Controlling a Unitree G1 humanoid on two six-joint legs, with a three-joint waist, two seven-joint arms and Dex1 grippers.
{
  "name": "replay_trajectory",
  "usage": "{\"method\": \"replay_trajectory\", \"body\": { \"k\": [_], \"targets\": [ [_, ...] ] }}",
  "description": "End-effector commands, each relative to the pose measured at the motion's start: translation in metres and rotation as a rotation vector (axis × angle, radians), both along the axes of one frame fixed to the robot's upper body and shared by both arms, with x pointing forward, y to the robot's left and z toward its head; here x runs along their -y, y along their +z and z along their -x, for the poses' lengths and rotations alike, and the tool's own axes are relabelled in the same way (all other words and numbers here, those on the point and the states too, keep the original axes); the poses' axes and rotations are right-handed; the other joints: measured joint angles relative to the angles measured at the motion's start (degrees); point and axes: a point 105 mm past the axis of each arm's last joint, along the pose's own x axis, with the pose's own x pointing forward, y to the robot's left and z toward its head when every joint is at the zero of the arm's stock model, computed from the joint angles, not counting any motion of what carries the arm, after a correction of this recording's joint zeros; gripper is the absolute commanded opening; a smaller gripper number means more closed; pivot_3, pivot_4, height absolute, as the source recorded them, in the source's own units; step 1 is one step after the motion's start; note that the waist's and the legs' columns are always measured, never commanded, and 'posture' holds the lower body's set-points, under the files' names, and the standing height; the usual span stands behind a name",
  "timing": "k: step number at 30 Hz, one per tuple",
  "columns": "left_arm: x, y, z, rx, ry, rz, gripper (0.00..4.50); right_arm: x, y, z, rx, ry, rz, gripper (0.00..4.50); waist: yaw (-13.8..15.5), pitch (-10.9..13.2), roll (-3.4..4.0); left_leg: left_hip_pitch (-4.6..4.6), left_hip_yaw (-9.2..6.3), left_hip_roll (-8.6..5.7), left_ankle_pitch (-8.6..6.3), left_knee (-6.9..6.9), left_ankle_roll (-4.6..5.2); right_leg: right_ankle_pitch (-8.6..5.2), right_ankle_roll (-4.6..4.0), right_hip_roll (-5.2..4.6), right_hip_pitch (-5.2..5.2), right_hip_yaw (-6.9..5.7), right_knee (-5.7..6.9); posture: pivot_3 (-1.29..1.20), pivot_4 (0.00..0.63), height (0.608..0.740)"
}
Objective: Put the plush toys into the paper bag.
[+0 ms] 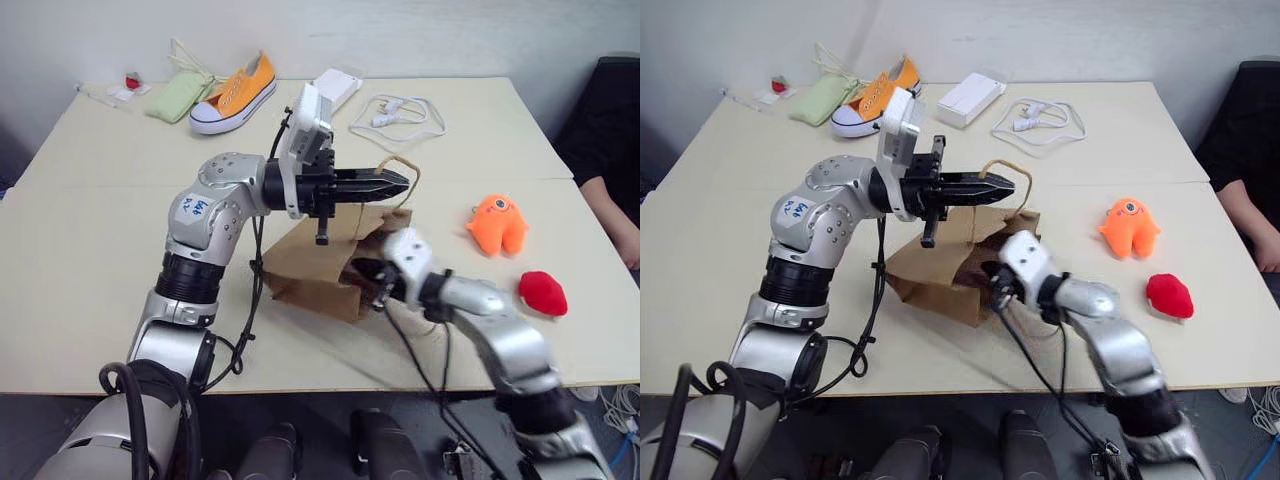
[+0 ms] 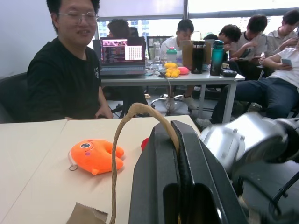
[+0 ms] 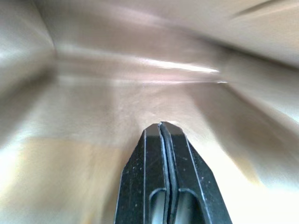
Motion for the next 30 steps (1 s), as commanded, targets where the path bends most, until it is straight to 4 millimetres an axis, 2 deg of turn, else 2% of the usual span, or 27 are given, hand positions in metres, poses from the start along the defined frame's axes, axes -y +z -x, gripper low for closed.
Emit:
{"method": "replay_trajectory", "body": {
  "k": [1, 3, 4, 7, 10, 14, 19, 21, 23, 25, 27, 30],
  "targets": [
    [-0.003, 0.009, 0.008, 0.043, -0.021, 0.017, 0.0, 0.034, 0.03, 0.021, 0.012, -0.073, -0.07, 0.18, 0.3, 0.0, 0.0, 0.03, 0.01, 0.0, 0.0, -0.03, 0.0, 0.0, 0.0, 0.0, 0.02, 0.01, -0.03, 0.0, 0.15, 0.74],
    [-0.003, 0.008, 0.008, 0.039, -0.019, 0.02, 0.0, 0.068, 0.04, 0.02, 0.003, -0.207, -0.092, 0.63, 0.9, 0.0, 0.01, 0.04, 0.01, 0.01, 0.0, -0.03, 0.0, 0.0, 0.0, 0.0, 0.02, 0.02, -0.03, 0.0, 0.15, 0.74],
    [-0.002, 0.009, 0.008, 0.038, -0.021, 0.023, 0.0, 0.089, 0.045, 0.015, 0.005, -0.302, -0.102, 0.96, 1.1, 0.0, 0.01, 0.04, 0.02, 0.01, 0.0, -0.03, 0.0, 0.0, 0.0, 0.0, 0.03, 0.02, -0.04, 0.0, 0.15, 0.74],
    [0.0, 0.008, 0.01, 0.037, -0.029, 0.025, 0.0, 0.133, 0.05, -0.008, 0.001, -0.531, -0.124, 2.02, 1.3, 0.0, 0.01, 0.04, 0.07, -0.04, 0.0, 0.01, 0.06, 0.0, 0.0, -0.03, 0.05, 0.08, -0.04, 0.0, 0.15, 0.74],
    [0.002, 0.007, 0.012, 0.039, -0.037, 0.021, 0.0, 0.161, 0.048, -0.038, -0.003, -0.693, -0.128, 3.08, 1.1, 0.0, 0.01, 0.09, 0.1, -0.02, 0.0, -0.05, 0.05, 0.0, 0.0, -0.02, 0.04, 0.09, -0.02, 0.0, 0.15, 0.74],
    [0.002, 0.006, 0.011, 0.043, -0.037, 0.017, 0.0, 0.18, 0.034, -0.081, -0.004, -0.865, -0.05, 4.46, 0.7, 0.0, 0.03, 0.12, 0.18, -0.01, 0.02, -0.12, 0.03, -0.01, -0.01, -0.02, -0.02, 0.12, 0.02, 0.0, 0.15, 0.74],
    [0.002, 0.007, 0.013, 0.052, -0.037, 0.013, 0.0, 0.179, -0.01, -0.11, -0.164, -0.911, -0.021, 4.46, 0.6, 0.0, 0.03, 0.11, 0.2, 0.01, 0.03, -0.15, 0.02, -0.01, -0.03, -0.01, -0.05, 0.1, 0.04, 0.0, 0.15, 0.74],
    [0.001, 0.008, 0.014, 0.054, -0.034, 0.019, 0.0, 0.183, -0.016, -0.114, -0.175, -0.949, -0.033, 4.46, 0.7, 0.0, 0.03, 0.09, 0.19, 0.01, 0.03, -0.15, 0.02, -0.01, -0.02, -0.02, -0.05, 0.09, 0.09, 0.0, 0.15, 0.74],
    [0.001, 0.009, 0.013, 0.056, -0.031, 0.022, 0.0, 0.185, -0.013, -0.116, -0.133, -0.964, -0.01, 3.88, 0.7, 0.0, 0.03, 0.07, 0.16, 0.01, 0.03, -0.11, 0.02, -0.01, -0.02, -0.02, -0.03, 0.07, 0.14, 0.0, 0.15, 0.74],
    [0.0, 0.009, 0.013, 0.057, -0.025, 0.025, 0.0, 0.18, -0.005, -0.118, -0.058, -0.933, 0.042, 3.22, 0.7, 0.0, 0.03, 0.07, 0.15, 0.01, 0.03, -0.09, 0.02, -0.01, -0.02, -0.02, 0.0, 0.06, 0.13, 0.0, 0.15, 0.74],
    [-0.002, 0.009, 0.012, 0.057, -0.018, 0.026, 0.0, 0.171, 0.001, -0.115, -0.049, -0.892, 0.009, 2.56, 0.6, 0.0, 0.03, 0.07, 0.15, 0.01, 0.03, -0.09, 0.02, -0.01, -0.02, -0.01, -0.01, 0.06, 0.13, 0.0, 0.15, 0.74],
    [-0.005, 0.009, 0.01, 0.055, -0.006, 0.023, 0.0, 0.15, 0.016, -0.098, -0.017, -0.767, -0.053, 1.61, 0.6, 0.0, 0.03, 0.06, 0.15, 0.04, 0.03, -0.11, 0.02, -0.01, -0.02, 0.01, -0.03, 0.06, 0.14, 0.0, 0.15, 0.74]
  ]
}}
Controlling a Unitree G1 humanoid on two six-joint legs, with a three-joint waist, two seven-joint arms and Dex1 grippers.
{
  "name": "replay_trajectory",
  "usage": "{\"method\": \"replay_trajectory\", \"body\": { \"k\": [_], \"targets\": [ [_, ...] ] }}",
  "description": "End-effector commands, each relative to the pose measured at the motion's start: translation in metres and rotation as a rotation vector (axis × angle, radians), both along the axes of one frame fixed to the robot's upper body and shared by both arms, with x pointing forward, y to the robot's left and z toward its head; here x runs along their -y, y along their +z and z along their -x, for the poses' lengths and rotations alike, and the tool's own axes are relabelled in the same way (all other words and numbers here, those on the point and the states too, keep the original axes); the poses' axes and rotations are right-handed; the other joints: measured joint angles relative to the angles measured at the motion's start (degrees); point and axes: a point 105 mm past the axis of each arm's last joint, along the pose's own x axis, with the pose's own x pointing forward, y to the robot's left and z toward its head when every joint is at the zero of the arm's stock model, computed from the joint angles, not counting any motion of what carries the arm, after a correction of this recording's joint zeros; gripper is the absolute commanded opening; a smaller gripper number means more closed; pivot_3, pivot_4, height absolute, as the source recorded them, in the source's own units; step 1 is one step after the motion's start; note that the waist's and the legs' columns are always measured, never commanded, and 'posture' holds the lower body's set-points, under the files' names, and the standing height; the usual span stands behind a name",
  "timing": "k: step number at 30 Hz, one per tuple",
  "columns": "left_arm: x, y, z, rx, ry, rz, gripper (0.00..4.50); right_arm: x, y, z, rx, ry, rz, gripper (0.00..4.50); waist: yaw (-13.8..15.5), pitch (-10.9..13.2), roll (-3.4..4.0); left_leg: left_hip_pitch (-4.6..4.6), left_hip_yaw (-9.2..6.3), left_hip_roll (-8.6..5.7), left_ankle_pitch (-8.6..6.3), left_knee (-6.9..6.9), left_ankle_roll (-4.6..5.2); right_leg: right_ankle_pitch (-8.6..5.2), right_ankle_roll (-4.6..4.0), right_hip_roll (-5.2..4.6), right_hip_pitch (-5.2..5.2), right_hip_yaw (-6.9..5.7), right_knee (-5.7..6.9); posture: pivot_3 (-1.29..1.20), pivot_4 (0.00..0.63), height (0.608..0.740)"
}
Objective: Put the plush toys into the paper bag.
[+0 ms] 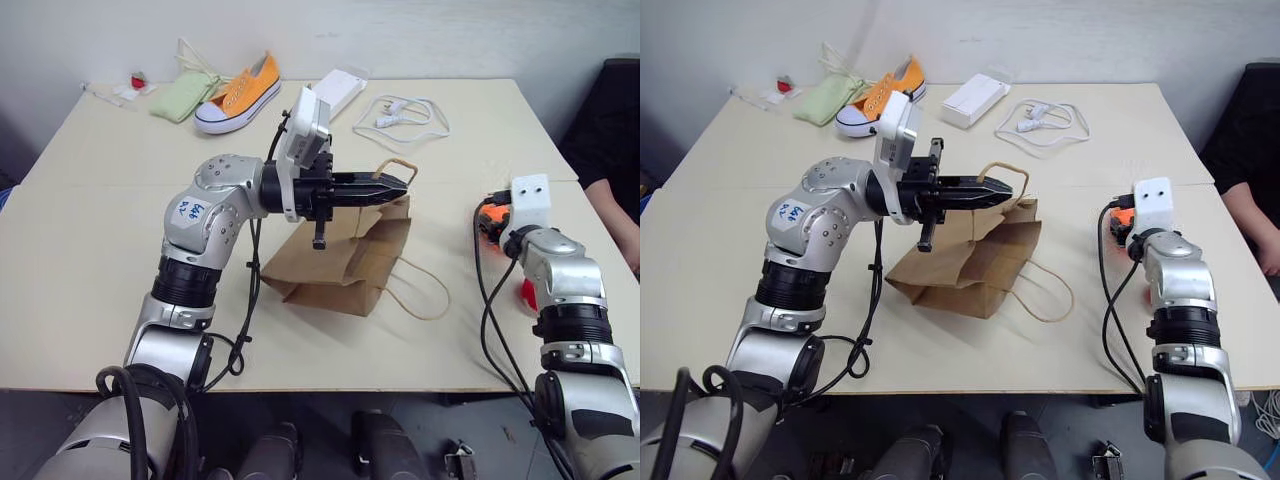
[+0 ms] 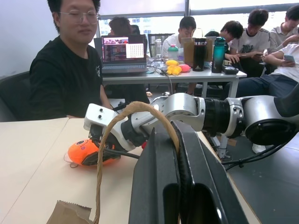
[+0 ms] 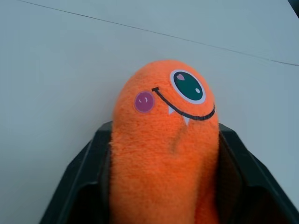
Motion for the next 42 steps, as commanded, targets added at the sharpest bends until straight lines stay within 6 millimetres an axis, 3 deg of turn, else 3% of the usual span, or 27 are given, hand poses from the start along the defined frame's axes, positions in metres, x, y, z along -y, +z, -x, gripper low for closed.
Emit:
{"method": "replay_trajectory", "body": {
  "k": [1, 3, 4, 6, 7, 10, 17, 23, 26, 28, 31, 34, 39, 42],
  "targets": [
    [-0.006, 0.01, 0.005, 0.043, -0.002, 0.026, 0.0, -0.036, 0.035, 0.019, 0.123, 0.193, -0.06, 1.26, 0.0, 0.0, 0.0, -0.01, -0.01, 0.01, 0.0, -0.02, 0.0, 0.0, 0.0, 0.01, -0.01, 0.0, 0.0, 0.0, 0.15, 0.74],
    [-0.006, 0.01, 0.005, 0.043, -0.003, 0.025, 0.0, -0.069, 0.047, 0.034, 0.151, 0.352, -0.11, 0.77, -0.1, 0.0, 0.01, -0.02, -0.01, 0.02, 0.0, -0.03, -0.01, 0.0, 0.0, 0.02, -0.02, 0.0, 0.0, 0.0, 0.15, 0.74],
    [-0.005, 0.011, 0.005, 0.043, -0.005, 0.026, 0.0, -0.099, 0.056, 0.047, 0.165, 0.483, -0.179, 0.54, -0.2, 0.0, 0.02, -0.03, -0.01, 0.02, 0.0, -0.02, -0.01, 0.0, 0.0, 0.02, -0.02, 0.01, 0.0, 0.0, 0.15, 0.74],
    [-0.001, 0.012, 0.006, 0.045, -0.014, 0.029, 0.0, -0.154, 0.066, 0.082, 0.136, 0.75, -0.245, 0.38, -0.2, 0.0, 0.02, -0.02, 0.0, 0.02, -0.01, 0.01, -0.01, 0.0, 0.0, 0.02, -0.03, 0.02, -0.01, 0.0, 0.15, 0.74],
    [0.0, 0.012, 0.006, 0.046, -0.018, 0.032, 0.0, -0.169, 0.064, 0.094, 0.108, 0.824, -0.224, 0.37, -0.1, 0.0, 0.03, -0.01, -0.04, 0.05, -0.02, 0.02, -0.03, 0.0, 0.0, 0.04, -0.03, 0.0, -0.02, 0.0, 0.15, 0.74],
    [0.005, 0.013, 0.007, 0.056, -0.033, 0.034, 0.0, -0.186, 0.048, 0.099, 0.034, 0.868, -0.107, 0.37, 0.4, 0.0, 0.02, -0.01, -0.1, 0.02, -0.02, 0.02, -0.04, 0.0, 0.0, 0.02, 0.01, -0.04, -0.09, 0.0, 0.15, 0.74],
    [0.011, 0.013, 0.006, 0.073, -0.041, 0.037, 0.0, -0.211, 0.034, 0.084, -0.02, 0.93, 0.066, 0.37, 1.3, 0.0, 0.01, -0.05, -0.11, -0.1, -0.03, 0.16, 0.04, 0.0, 0.01, -0.05, 0.04, -0.06, -0.19, 0.0, 0.15, 0.74],
    [0.01, 0.008, 0.008, 0.054, -0.07, 0.026, 0.0, -0.233, 0.045, 0.092, -0.027, 1.095, -0.058, 0.37, 0.9, 0.0, 0.01, -0.05, -0.12, -0.07, -0.03, 0.07, 0.03, 0.0, 0.01, -0.03, 0.01, -0.06, -0.2, 0.0, 0.15, 0.74],
    [0.016, 0.012, 0.012, 0.042, -0.101, 0.048, 0.0, -0.25, 0.035, 0.078, -0.088, 1.09, -0.234, 0.37, 0.3, 0.0, 0.01, -0.04, -0.12, -0.04, -0.03, 0.09, 0.03, 0.0, 0.0, -0.02, 0.02, -0.08, -0.19, 0.0, 0.15, 0.74],
    [0.017, 0.013, 0.013, 0.044, -0.104, 0.052, 0.0, -0.253, 0.023, 0.067, -0.104, 1.037, -0.235, 0.37, 0.1, 0.0, 0.01, -0.04, -0.12, -0.04, -0.02, 0.09, 0.02, 0.0, 0.0, -0.02, 0.02, -0.07, -0.15, 0.0, 0.15, 0.74],
    [0.014, 0.013, 0.011, 0.05, -0.09, 0.046, 0.0, -0.249, 0.014, 0.06, -0.105, 0.982, -0.239, 1.37, 0.0, 0.0, 0.01, -0.05, -0.11, -0.06, -0.02, 0.08, 0.02, 0.0, 0.0, -0.02, -0.01, -0.06, 0.01, 0.0, 0.15, 0.74],
    [0.008, 0.013, 0.009, 0.045, -0.076, 0.042, 0.0, -0.242, 0.021, 0.062, -0.067, 0.957, -0.274, 2.53, 0.0, 0.0, 0.01, -0.05, -0.12, -0.06, -0.02, 0.07, 0.02, 0.0, 0.01, -0.02, -0.01, -0.08, -0.01, 0.0, 0.15, 0.74],
    [-0.004, 0.01, 0.004, 0.017, -0.031, 0.048, 0.0, -0.211, 0.037, 0.086, 0.022, 0.909, -0.276, 4.27, 0.2, 0.0, 0.01, -0.07, -0.14, -0.06, -0.02, 0.06, 0.02, 0.0, 0.01, -0.03, -0.01, -0.09, -0.03, 0.0, 0.15, 0.74],
    [-0.008, 0.006, 0.001, -0.002, -0.013, 0.047, 0.0, -0.188, 0.045, 0.107, 0.055, 0.882, -0.286, 4.44, 0.3, 0.0, 0.01, -0.08, -0.15, -0.06, -0.03, 0.04, 0.02, 0.0, 0.01, -0.03, 0.0, -0.09, -0.05, 0.0, 0.15, 0.74]
  ]
}}
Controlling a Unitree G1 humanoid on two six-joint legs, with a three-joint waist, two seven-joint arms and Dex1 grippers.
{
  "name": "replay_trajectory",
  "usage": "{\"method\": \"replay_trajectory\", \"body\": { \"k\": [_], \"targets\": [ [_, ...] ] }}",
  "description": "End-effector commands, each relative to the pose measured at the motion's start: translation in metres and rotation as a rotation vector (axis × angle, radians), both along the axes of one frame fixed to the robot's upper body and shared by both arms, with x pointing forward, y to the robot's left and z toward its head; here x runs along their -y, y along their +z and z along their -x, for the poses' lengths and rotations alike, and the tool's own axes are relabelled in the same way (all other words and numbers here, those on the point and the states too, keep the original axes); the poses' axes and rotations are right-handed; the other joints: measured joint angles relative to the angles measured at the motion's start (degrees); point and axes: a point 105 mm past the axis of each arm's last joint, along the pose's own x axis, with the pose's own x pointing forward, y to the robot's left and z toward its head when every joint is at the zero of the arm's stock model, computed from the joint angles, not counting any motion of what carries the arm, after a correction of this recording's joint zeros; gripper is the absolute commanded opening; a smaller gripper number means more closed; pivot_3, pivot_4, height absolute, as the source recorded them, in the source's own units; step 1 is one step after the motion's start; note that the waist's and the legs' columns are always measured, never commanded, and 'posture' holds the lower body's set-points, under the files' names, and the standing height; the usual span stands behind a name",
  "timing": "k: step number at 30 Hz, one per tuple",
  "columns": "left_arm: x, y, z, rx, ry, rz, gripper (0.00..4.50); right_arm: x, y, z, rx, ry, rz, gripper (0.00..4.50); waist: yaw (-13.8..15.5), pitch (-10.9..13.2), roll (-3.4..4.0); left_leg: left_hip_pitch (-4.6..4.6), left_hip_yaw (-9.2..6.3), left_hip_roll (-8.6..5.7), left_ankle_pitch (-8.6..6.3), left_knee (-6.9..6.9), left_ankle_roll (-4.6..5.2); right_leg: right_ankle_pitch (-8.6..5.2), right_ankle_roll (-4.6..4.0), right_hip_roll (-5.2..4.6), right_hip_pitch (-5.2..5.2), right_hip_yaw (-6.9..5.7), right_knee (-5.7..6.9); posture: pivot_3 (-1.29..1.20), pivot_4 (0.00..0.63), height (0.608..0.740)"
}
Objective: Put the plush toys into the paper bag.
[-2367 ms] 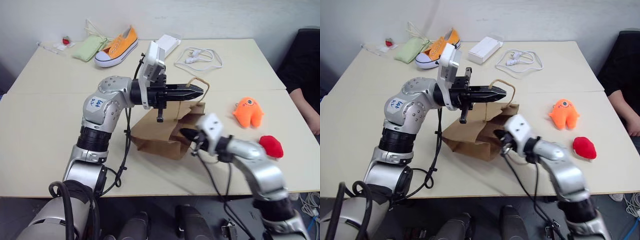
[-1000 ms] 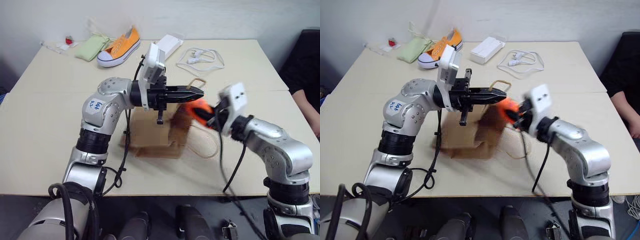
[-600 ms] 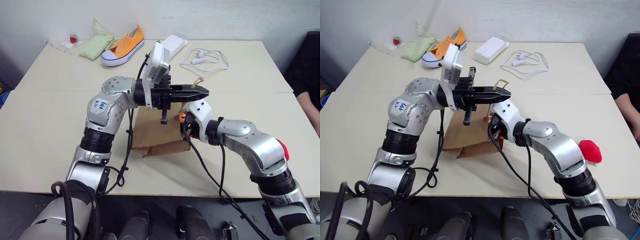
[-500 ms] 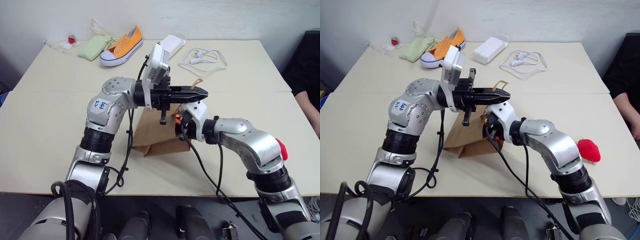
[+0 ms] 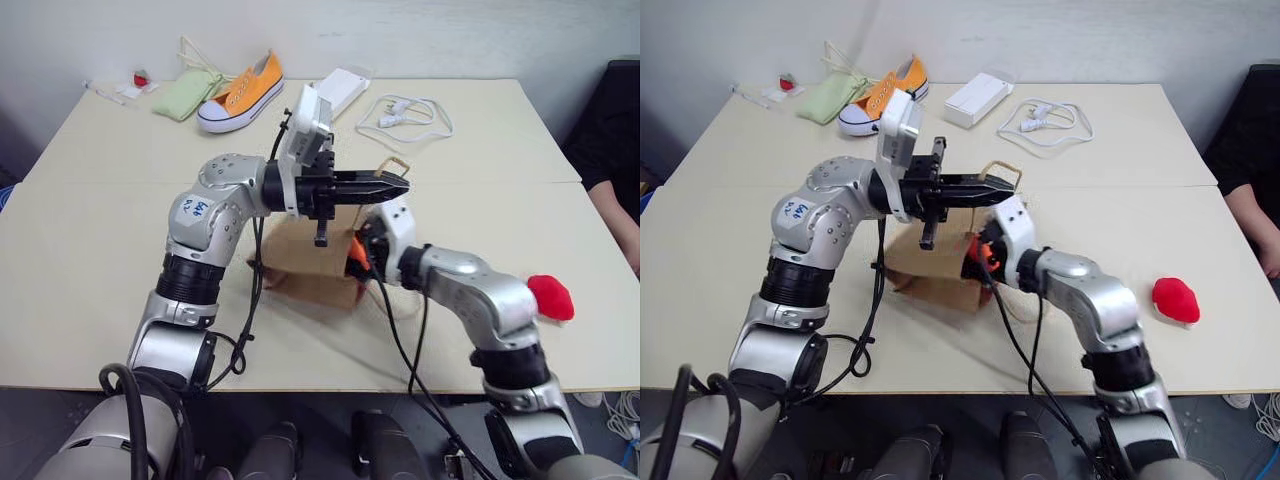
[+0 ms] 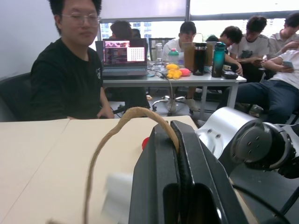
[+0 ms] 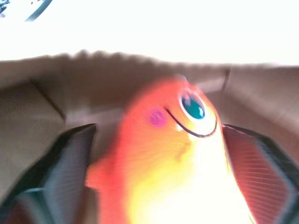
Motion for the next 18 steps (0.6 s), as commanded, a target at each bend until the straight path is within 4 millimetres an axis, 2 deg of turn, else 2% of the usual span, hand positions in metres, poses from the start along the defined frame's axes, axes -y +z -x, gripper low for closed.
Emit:
{"method": "replay_trajectory", "body": {
  "k": [1, 2, 5, 7, 9, 12, 14, 18],
  "targets": [
    [-0.005, 0.006, 0.005, 0.019, -0.004, 0.024, 0.0, 0.018, 0.026, 0.025, 0.079, -0.009, -0.046, 4.44, 0.0, 0.0, 0.0, 0.0, 0.0, 0.0, 0.0, -0.01, 0.0, 0.0, 0.0, 0.0, 0.0, 0.0, 0.01, 0.0, 0.15, 0.74],
    [-0.006, 0.006, 0.005, 0.013, -0.001, 0.023, 0.0, 0.028, 0.029, 0.031, 0.08, -0.037, -0.059, 4.44, 0.0, 0.0, 0.0, 0.0, 0.0, 0.0, 0.0, -0.02, 0.0, 0.0, 0.0, 0.0, 0.0, 0.01, 0.0, 0.0, 0.15, 0.74],
    [-0.01, 0.004, 0.004, 0.002, 0.005, 0.02, 0.0, 0.083, 0.044, 0.052, 0.115, -0.254, -0.067, 4.44, 0.3, 0.0, 0.0, 0.0, 0.01, 0.0, 0.0, -0.02, 0.0, 0.0, 0.0, 0.0, 0.0, 0.03, 0.0, 0.0, 0.15, 0.74],
    [-0.011, 0.004, 0.004, 0.001, 0.007, 0.021, 0.0, 0.118, 0.046, 0.061, 0.119, -0.424, -0.043, 4.44, 0.8, 0.0, 0.0, 0.0, 0.01, 0.0, 0.0, -0.04, 0.01, 0.0, 0.0, -0.01, 0.02, 0.03, 0.0, 0.0, 0.15, 0.74],
    [-0.012, 0.004, 0.004, 0.002, 0.008, 0.023, 0.0, 0.153, 0.042, 0.067, 0.105, -0.603, 0.009, 4.44, 1.2, 0.0, 0.0, 0.02, 0.02, -0.01, -0.01, -0.03, 0.03, 0.0, 0.0, -0.02, 0.06, 0.04, -0.02, 0.0, 0.15, 0.74],
    [-0.011, 0.005, 0.007, 0.009, 0.005, 0.032, 0.0, 0.212, 0.024, 0.078, 0.051, -0.922, 0.121, 4.44, 1.5, 0.0, 0.0, 0.07, 0.06, 0.0, -0.01, -0.06, 0.03, 0.0, 0.0, -0.01, 0.06, 0.08, -0.13, 0.0, 0.15, 0.74],
    [-0.011, 0.007, 0.008, 0.012, 0.003, 0.035, 0.0, 0.231, 0.013, 0.083, 0.022, -1.025, 0.129, 4.44, 1.5, 0.0, 0.0, 0.07, 0.09, 0.0, -0.01, -0.07, 0.03, 0.0, 0.0, -0.01, 0.06, 0.12, -0.12, 0.0, 0.15, 0.74],
    [-0.01, 0.008, 0.009, 0.014, 0.004, 0.035, 0.0, 0.253, -0.019, 0.08, -0.064, -1.141, 0.127, 4.44, 1.2, 0.0, 0.01, 0.19, 0.23, -0.02, 0.0, -0.06, 0.04, 0.0, 0.0, 0.0, 0.06, 0.24, -0.04, 0.0, 0.15, 0.74]
  ]
}}
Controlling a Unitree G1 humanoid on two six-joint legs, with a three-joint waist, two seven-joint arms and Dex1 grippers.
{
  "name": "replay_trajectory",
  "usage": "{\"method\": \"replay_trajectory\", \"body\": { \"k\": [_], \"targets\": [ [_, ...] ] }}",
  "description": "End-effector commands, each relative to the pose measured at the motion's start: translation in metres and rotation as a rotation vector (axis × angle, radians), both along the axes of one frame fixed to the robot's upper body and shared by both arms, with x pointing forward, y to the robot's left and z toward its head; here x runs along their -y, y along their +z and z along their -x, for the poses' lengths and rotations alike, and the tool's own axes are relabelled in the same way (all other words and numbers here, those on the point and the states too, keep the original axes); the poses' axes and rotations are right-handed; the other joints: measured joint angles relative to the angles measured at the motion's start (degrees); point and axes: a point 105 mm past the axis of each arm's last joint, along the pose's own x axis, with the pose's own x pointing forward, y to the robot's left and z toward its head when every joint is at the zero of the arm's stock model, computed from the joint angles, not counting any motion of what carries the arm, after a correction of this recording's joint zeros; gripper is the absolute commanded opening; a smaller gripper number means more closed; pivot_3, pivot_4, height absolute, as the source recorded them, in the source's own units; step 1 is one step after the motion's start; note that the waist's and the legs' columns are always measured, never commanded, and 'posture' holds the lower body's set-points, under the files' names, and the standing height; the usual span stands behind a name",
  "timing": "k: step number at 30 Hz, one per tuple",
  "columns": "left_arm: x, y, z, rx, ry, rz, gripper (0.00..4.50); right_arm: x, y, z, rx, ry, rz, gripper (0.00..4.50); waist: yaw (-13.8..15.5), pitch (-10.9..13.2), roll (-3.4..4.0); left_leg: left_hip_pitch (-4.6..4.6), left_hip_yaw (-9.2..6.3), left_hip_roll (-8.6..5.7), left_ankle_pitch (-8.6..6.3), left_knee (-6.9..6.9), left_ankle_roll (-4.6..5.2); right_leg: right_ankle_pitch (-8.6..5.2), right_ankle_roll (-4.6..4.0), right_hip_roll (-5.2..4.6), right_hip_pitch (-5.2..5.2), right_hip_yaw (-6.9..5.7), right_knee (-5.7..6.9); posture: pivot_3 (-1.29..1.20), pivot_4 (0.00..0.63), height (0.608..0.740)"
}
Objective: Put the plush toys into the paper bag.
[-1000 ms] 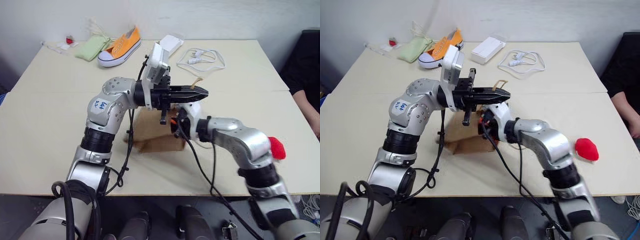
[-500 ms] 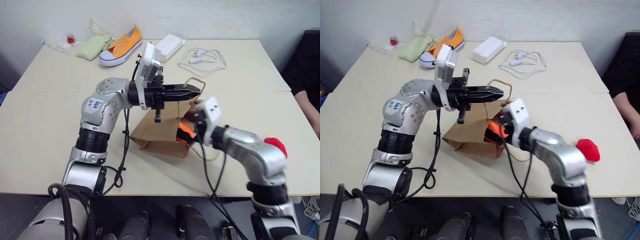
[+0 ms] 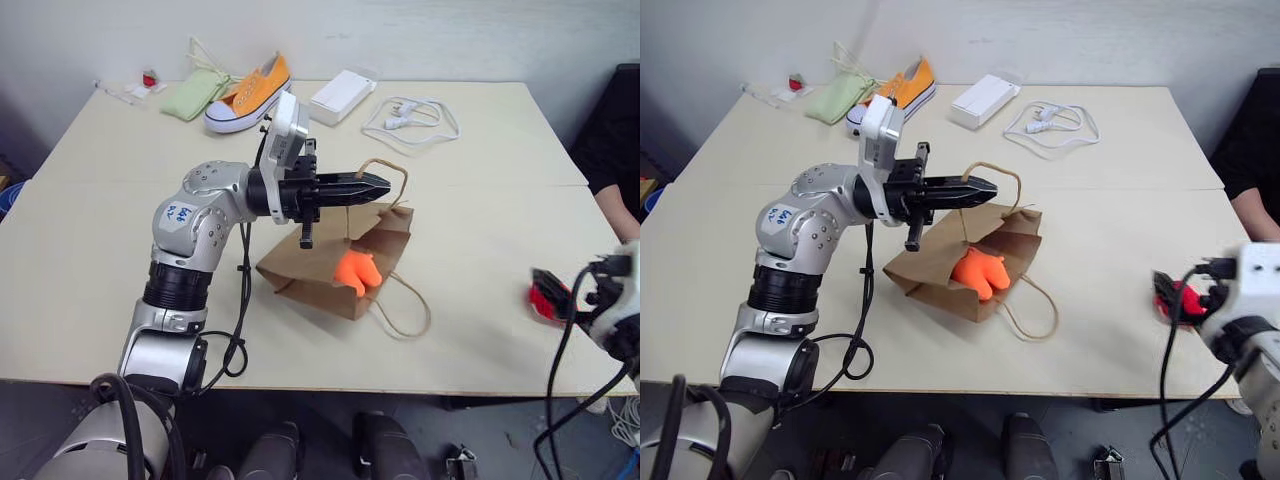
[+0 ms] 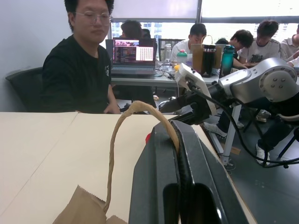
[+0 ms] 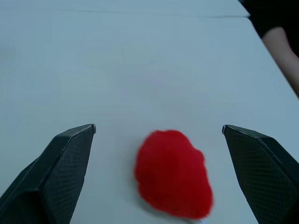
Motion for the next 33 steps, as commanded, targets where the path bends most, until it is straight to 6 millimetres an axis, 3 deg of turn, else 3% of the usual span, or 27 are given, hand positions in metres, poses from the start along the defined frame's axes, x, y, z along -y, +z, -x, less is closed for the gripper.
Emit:
{"method": "replay_trajectory", "body": {
  "k": [1, 4, 7, 12, 18, 22, 25, 30, 33],
  "targets": [
    [-0.001, 0.012, 0.008, 0.049, -0.016, 0.026, 0.0, 0.015, -0.013, -0.004, 0.001, -0.094, 0.0, 4.44, 0.0, 0.0, 0.01, 0.02, 0.0, 0.01, 0.01, -0.02, -0.02, 0.0, 0.0, 0.01, -0.01, 0.0, 0.02, 0.0, 0.15, 0.74],
    [-0.002, 0.013, 0.008, 0.052, -0.013, 0.025, 0.0, 0.002, -0.032, -0.012, -0.031, -0.034, -0.103, 4.44, 0.0, 0.0, 0.01, 0.03, 0.0, 0.03, 0.02, -0.03, -0.03, 0.0, 0.0, 0.03, -0.01, 0.0, 0.03, 0.0, 0.15, 0.74],
    [-0.004, 0.014, 0.007, 0.059, -0.002, 0.016, 0.0, -0.013, -0.046, -0.02, -0.035, 0.011, -0.202, 3.93, -0.1, 0.0, 0.03, 0.02, 0.0, 0.03, 0.02, -0.02, -0.03, 0.0, 0.0, 0.03, -0.01, 0.01, 0.02, 0.0, 0.15, 0.74],
    [-0.008, 0.016, 0.005, 0.064, 0.02, 0.014, 0.0, -0.016, -0.038, -0.019, 0.0, 0.049, -0.172, 2.2, 0.1, 0.0, 0.08, 0.01, -0.02, 0.02, 0.02, -0.03, -0.03, 0.0, 0.0, 0.02, -0.02, -0.02, 0.02, 0.0, 0.15, 0.74],
    [-0.009, 0.015, 0.005, 0.067, 0.031, 0.01, 0.0, -0.082, -0.007, -0.021, 0.091, 0.508, -0.073, 0.24, 0.1, 0.0, 0.07, 0.0, -0.03, 0.0, 0.02, -0.02, -0.02, 0.0, 0.0, 0.02, 0.0, -0.04, -0.02, 0.0, 0.15, 0.74],
    [-0.009, 0.016, 0.006, 0.07, 0.034, 0.009, 0.0, -0.135, 0.018, -0.029, 0.155, 0.778, -0.102, 0.08, -0.7, 0.0, 0.07, 0.04, -0.03, 0.05, 0.02, -0.02, -0.04, 0.0, 0.0, 0.05, 0.0, -0.04, 0.0, 0.0, 0.15, 0.74],
    [-0.008, 0.018, 0.006, 0.067, 0.031, 0.013, 0.0, -0.172, 0.018, -0.04, 0.105, 0.931, -0.106, 0.08, -1.0, 0.0, 0.07, 0.02, -0.07, 0.05, 0.03, -0.01, -0.05, 0.0, 0.0, 0.04, 0.0, -0.08, 0.0, 0.0, 0.15, 0.74],
    [-0.007, 0.016, 0.004, 0.082, 0.03, 0.0, 0.0, -0.206, 0.006, -0.081, 0.115, 1.0, 0.031, 0.08, -1.1, 0.0, 0.06, -0.03, -0.14, 0.03, 0.03, -0.01, -0.05, 0.0, 0.0, 0.02, 0.0, -0.15, -0.09, 0.0, 0.15, 0.74],
    [-0.009, 0.016, 0.004, 0.083, 0.03, 0.001, 0.0, -0.224, 0.015, -0.103, 0.146, 0.994, 0.015, 0.08, -1.2, 0.0, 0.06, -0.07, -0.14, 0.0, 0.03, 0.02, -0.04, 0.0, 0.0, 0.0, -0.02, -0.16, -0.09, 0.0, 0.15, 0.74]
  ]
}}
